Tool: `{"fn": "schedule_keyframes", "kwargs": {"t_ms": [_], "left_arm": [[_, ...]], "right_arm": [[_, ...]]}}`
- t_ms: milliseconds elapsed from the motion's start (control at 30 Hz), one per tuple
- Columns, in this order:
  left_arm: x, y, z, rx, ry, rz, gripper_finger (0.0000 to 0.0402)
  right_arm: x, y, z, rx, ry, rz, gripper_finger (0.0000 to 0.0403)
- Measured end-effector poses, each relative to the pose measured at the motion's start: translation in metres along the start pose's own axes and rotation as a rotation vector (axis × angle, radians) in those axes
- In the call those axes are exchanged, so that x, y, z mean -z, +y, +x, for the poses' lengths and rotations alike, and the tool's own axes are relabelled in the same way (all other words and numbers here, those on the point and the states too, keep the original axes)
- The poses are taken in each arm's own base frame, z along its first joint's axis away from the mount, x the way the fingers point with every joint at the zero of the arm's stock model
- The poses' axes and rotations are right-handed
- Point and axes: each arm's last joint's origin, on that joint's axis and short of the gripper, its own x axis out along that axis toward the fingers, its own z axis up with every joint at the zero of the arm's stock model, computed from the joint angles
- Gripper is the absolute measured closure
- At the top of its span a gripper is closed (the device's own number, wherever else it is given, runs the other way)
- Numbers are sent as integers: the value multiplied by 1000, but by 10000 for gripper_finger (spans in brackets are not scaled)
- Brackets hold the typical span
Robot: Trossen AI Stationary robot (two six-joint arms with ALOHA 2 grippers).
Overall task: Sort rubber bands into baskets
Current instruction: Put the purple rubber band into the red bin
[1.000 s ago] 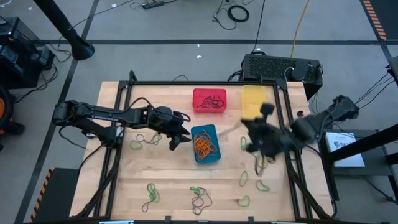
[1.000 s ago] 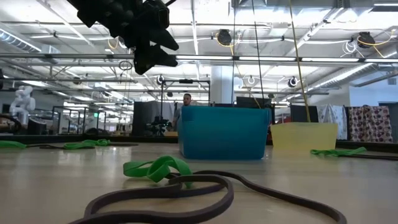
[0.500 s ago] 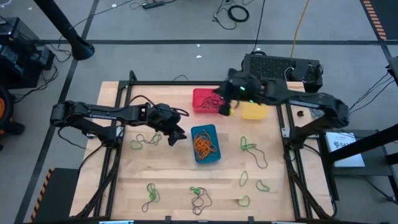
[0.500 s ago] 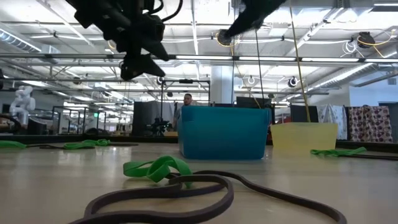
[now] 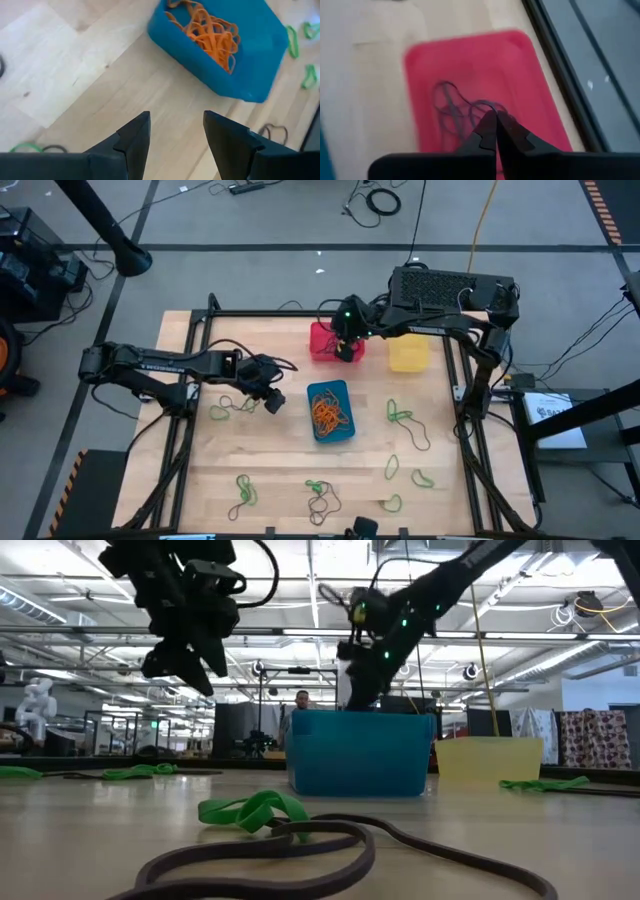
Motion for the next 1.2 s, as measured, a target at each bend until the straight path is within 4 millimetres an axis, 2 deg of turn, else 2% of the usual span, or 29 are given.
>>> {"fn": "schedule_keyframes", "kwargs": {"t_ms": [100,300,500,700,867,1033,1200], "left_arm": [[2,-3,0,-11,-16,-58,210],[10,-10,2,-28,-31,-118,210],[15,-13,2,-31,-16,-69,210],[20,-9,-1,-25,79,42,210],[27,-4,-16,-15,140,157,210],[33,3,-38,-58,109,259,210],[42,11,-62,-69,88,332,210]], "right_arm": [[5,-8,5,14,26,74,402],[5,-13,4,21,12,101,402],[6,-12,4,17,27,225,397],[7,-12,3,25,42,300,354],[8,-14,3,29,45,366,310],[6,-13,-4,19,33,497,278],[-12,3,-17,-195,-72,543,269]]}}
